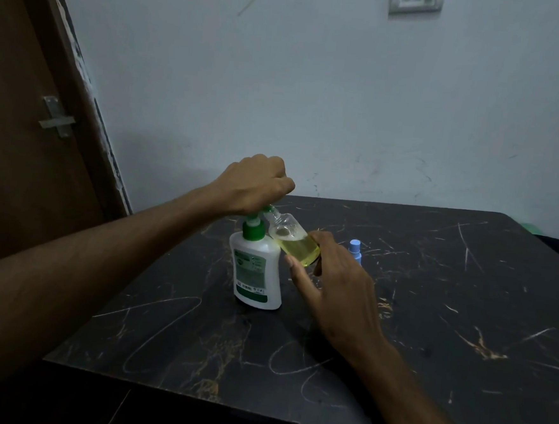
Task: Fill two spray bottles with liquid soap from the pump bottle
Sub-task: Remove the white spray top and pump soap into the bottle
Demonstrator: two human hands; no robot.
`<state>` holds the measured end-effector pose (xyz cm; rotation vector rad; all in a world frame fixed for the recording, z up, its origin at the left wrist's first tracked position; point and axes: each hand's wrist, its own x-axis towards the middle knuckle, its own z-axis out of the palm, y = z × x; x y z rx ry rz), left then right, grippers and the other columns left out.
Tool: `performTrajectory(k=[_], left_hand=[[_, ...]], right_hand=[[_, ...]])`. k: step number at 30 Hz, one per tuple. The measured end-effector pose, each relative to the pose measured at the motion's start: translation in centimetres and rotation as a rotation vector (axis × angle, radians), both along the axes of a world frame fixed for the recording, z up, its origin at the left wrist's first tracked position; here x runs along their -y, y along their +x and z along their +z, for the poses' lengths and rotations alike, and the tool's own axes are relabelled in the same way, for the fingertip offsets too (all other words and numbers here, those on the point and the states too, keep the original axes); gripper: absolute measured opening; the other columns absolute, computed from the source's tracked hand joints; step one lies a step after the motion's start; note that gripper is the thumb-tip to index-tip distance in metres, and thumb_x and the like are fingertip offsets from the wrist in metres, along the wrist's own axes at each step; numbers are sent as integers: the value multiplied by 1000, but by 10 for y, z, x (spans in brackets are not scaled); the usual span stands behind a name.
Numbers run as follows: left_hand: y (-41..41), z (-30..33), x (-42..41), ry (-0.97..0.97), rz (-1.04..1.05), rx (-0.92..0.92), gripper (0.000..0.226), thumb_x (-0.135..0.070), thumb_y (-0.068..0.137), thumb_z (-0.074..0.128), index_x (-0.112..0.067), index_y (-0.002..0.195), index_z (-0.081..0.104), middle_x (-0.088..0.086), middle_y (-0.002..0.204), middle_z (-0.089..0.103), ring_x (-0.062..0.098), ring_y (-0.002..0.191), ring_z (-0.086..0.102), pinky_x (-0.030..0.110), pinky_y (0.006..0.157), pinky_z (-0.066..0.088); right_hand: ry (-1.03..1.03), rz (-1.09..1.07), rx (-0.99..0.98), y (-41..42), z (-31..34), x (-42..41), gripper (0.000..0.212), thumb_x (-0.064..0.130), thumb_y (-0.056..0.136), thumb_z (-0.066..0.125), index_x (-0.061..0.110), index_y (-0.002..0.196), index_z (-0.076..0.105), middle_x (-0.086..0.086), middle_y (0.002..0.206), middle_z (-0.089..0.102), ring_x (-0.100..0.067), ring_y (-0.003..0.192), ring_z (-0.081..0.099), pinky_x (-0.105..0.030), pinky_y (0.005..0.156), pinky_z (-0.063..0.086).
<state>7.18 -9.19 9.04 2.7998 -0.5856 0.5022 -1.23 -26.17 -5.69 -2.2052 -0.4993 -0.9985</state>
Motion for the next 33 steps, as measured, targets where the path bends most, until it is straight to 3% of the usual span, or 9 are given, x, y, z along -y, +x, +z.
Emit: performTrajectory(k=[5, 10, 14, 20, 25, 33], left_hand=[[1, 2, 2, 22, 7, 4, 30, -40, 81, 41, -21, 62, 27, -1, 62, 36, 23, 61, 32, 38, 59, 25], [-1, -1, 1, 42, 4, 1, 31, -41, 83, 40, -21, 62, 30, -2, 62, 39, 21, 60, 34, 37, 59, 27], [-3, 7, 3, 65, 13, 21, 32, -40, 81, 40, -18, 62, 27, 1, 61, 39, 24, 61, 34, 38, 59, 27], [-3, -2, 2, 51, -19, 3, 31, -38, 81, 41, -19, 61, 27, -1, 59, 36, 21, 59, 30, 38, 59, 27], [-3, 8, 4, 75, -12, 31, 31, -37, 80, 41, -19, 61, 26, 3, 60, 37, 23, 60, 30, 38, 59, 28], [-3, -2, 1, 59, 22, 25, 32, -41, 82, 40, -18, 62, 30, 0, 64, 42, 23, 62, 36, 38, 59, 28]], right_hand=[[4, -17, 5, 0, 0, 1, 37, 55, 100, 49, 26, 121, 55, 18, 90, 49, 0, 73, 48, -7, 61, 33], [-5, -2, 2, 1, -1, 1, 35, 55, 101, 50, 27, 121, 53, 18, 93, 52, -1, 76, 50, -16, 61, 46], [10, 2, 4, -1, 0, 2, 36, 55, 101, 49, 26, 121, 55, 17, 93, 55, 0, 76, 50, -9, 62, 37], [2, -1, 6, 1, -1, 0, 32, 53, 101, 52, 28, 120, 53, 17, 92, 54, -1, 75, 50, -19, 60, 48], [3, -7, 0, 0, 0, 2, 35, 54, 101, 49, 27, 122, 54, 19, 93, 52, 0, 75, 49, -12, 61, 40], [-1, -3, 2, -1, 0, 2, 31, 52, 101, 53, 27, 119, 54, 19, 90, 52, -1, 74, 49, -14, 59, 41]])
